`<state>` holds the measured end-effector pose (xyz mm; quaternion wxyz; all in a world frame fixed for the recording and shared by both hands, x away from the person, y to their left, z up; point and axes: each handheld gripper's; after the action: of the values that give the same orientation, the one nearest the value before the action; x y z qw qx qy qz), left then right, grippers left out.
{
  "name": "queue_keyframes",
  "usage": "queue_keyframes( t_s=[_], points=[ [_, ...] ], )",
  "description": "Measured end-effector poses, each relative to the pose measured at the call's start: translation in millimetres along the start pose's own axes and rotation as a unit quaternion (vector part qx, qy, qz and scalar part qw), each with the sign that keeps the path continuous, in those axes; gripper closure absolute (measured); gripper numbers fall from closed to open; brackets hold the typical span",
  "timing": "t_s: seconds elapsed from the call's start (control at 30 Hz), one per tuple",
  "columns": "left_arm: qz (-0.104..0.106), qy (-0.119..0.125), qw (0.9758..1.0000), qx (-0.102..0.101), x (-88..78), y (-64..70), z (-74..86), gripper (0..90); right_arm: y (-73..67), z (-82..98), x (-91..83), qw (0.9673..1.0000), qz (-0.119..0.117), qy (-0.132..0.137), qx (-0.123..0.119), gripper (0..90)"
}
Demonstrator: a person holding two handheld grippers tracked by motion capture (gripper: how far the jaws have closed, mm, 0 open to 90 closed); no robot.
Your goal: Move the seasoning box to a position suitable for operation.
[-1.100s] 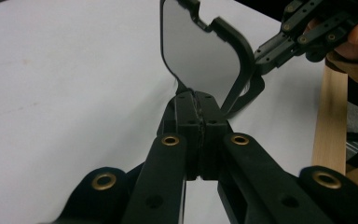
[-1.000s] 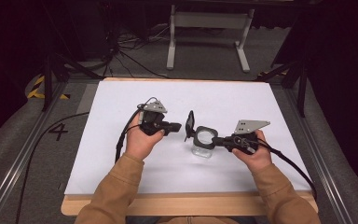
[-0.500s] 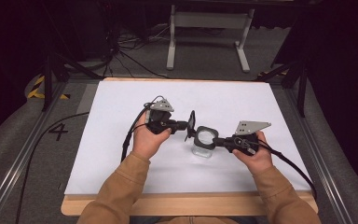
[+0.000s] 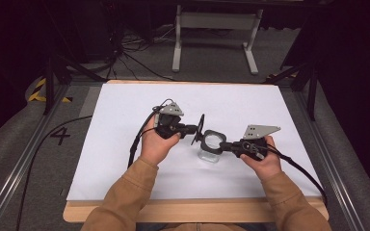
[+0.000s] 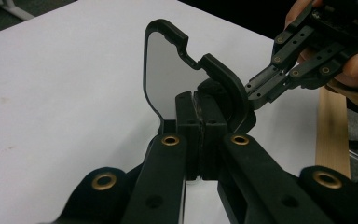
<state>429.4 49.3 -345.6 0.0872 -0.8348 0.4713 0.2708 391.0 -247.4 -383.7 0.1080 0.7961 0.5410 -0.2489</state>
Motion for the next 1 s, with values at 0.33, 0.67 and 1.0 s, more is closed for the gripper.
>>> queue_keyframes(
  t_s=[0.33,0.67,1.0],
  points=[
    [0.016,-0.012,0.9997,0.010,10.8,6.0,-1.0,89.6,-0.2,0.4,1.9,1.0000,0.002,0.006,0.001,90.0],
    [0.022,-0.027,0.9992,0.022,20.2,10.7,-0.6,89.0,-1.3,0.6,2.1,0.9999,0.008,0.010,0.011,90.0],
    [0.028,-0.036,0.9986,0.029,30.4,16.3,1.4,88.7,2.8,-3.5,-21.3,0.9974,0.066,0.010,0.025,90.0]
  ],
)
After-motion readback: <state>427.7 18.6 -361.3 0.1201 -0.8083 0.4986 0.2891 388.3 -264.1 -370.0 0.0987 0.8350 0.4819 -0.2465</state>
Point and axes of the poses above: each handheld gripper's, and its own axes: x roughly forward along the jaws, z roughly out of its underside, y roughly to its right, and after that the axes turned 8 degrees about -z, right-handed
